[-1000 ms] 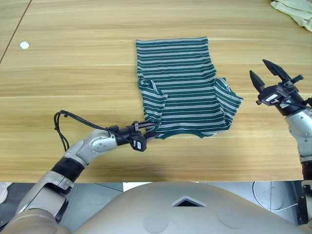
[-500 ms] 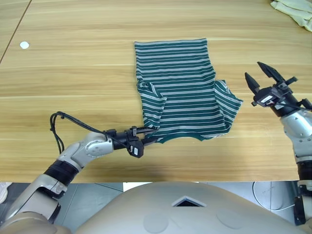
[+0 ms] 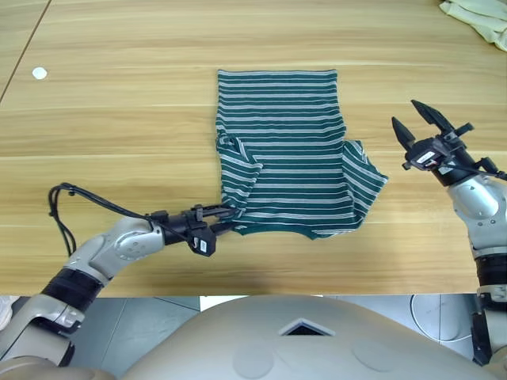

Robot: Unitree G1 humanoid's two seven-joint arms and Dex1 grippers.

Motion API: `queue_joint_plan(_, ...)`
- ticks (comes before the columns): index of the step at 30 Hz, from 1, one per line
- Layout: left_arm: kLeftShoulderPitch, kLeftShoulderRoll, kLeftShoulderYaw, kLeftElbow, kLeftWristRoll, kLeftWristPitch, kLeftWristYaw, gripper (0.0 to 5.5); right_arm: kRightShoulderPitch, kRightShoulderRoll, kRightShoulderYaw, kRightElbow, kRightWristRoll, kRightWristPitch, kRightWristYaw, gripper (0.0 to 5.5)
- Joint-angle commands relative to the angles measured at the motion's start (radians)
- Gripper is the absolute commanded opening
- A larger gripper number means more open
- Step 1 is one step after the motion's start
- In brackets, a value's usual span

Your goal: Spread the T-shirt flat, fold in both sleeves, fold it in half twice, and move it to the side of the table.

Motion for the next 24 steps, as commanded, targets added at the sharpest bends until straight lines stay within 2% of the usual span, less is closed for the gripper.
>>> queue_joint_plan(1, 0.045, 0.062, 0.090, -0.085, -0.029, 0.024, -0.028, 1.96, 0.048, -0.033, -0.037, -0.017, -0.012, -0.002, -0.010, 2.00)
queue_joint_plan(3, 0.039, 0.041, 0.111, -0.154, -0.116, -0.005, -0.033, 1.96, 0.142, -0.070, -0.069, -0.060, -0.054, -0.004, -0.006, 2.00)
queue_joint_plan(7, 0.024, -0.011, 0.054, -0.240, -0.285, -0.050, -0.101, 1.96, 0.359, -0.130, -0.147, -0.171, -0.127, 0.043, 0.024, 2.00)
queue_joint_plan(10, 0.019, -0.032, 0.036, -0.272, -0.400, -0.053, -0.152, 1.96, 0.510, -0.187, -0.119, -0.236, -0.165, 0.087, 0.146, 2.00)
queue_joint_plan(14, 0.023, -0.060, 0.028, -0.292, -0.450, -0.038, -0.196, 1.96, 0.590, -0.183, -0.098, -0.351, -0.209, 0.143, 0.215, 2.00)
queue_joint_plan(17, -0.025, -0.132, 0.113, -0.232, -0.437, -0.020, -0.128, 1.96, 0.541, -0.143, -0.009, -0.345, -0.269, 0.186, 0.237, 2.00)
queue_joint_plan(21, -0.122, -0.261, 0.238, -0.085, -0.310, 0.017, 0.031, 1.96, 0.308, -0.068, 0.122, -0.184, -0.369, 0.215, 0.155, 2.00)
queue_joint_plan(24, -0.143, -0.302, 0.288, -0.041, -0.256, 0.020, 0.094, 1.96, 0.225, -0.053, 0.178, -0.119, -0.399, 0.205, 0.108, 2.00)
